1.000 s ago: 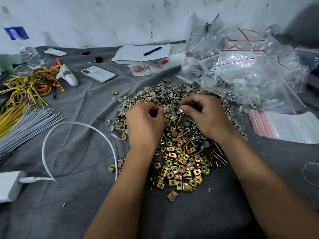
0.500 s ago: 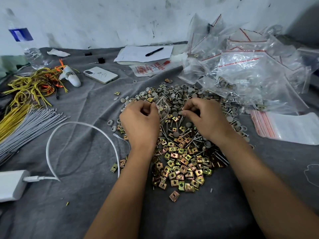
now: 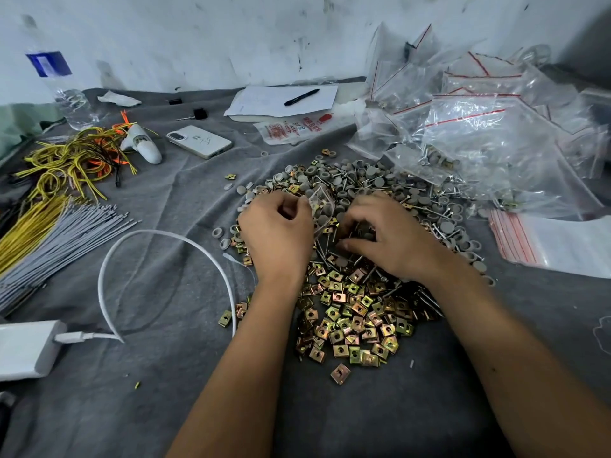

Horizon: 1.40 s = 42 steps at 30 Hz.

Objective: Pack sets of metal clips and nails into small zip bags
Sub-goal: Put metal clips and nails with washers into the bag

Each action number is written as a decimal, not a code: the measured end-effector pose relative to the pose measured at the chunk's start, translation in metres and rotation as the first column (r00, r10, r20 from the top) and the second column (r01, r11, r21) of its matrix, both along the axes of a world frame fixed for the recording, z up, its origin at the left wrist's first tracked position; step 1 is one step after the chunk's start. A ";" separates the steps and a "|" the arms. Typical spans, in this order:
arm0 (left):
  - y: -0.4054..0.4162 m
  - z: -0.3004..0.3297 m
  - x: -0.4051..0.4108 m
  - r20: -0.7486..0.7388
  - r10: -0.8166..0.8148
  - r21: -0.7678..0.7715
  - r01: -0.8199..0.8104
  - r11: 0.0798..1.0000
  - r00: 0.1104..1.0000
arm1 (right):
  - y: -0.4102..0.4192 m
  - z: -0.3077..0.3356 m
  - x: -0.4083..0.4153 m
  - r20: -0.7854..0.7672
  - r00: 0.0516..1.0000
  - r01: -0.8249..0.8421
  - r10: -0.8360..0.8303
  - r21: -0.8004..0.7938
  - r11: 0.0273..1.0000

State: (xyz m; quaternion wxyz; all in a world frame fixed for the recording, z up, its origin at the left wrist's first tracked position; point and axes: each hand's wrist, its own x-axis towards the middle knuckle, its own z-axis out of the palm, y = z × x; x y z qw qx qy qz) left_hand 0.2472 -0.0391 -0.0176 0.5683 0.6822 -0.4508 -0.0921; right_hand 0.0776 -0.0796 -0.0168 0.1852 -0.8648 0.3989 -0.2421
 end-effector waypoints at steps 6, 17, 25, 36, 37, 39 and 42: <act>0.001 0.000 -0.005 0.055 -0.120 -0.007 0.120 0.993 0.991 | 0.007 0.006 0.002 0.420 0.906 0.092 -0.056 -0.065 0.994; 0.001 0.000 -0.010 -0.007 -0.156 -0.014 0.155 0.988 0.988 | 0.008 0.005 0.006 0.378 0.923 0.105 -0.074 -0.062 0.993; 0.002 0.000 -0.012 0.005 -0.187 -0.017 0.187 0.982 0.982 | 0.009 0.005 0.008 0.321 0.944 0.103 -0.075 -0.073 0.992; 0.002 0.001 -0.012 -0.028 -0.161 -0.017 0.160 0.987 0.987 | -0.006 0.006 -0.016 0.549 0.721 0.564 -0.423 -0.110 0.819; 0.002 0.001 -0.012 -0.029 -0.157 -0.016 0.157 0.987 0.987 | -0.009 0.005 -0.021 0.523 0.702 0.618 -0.484 -0.110 0.778; 0.001 0.000 -0.012 -0.037 -0.147 -0.013 0.147 0.989 0.988 | -0.014 0.002 -0.028 0.397 0.730 0.634 -0.557 -0.090 0.768; 0.001 0.000 -0.012 -0.057 -0.141 -0.014 0.140 0.990 0.988 | -0.017 -0.002 -0.028 0.130 0.839 0.540 -0.528 -0.090 0.837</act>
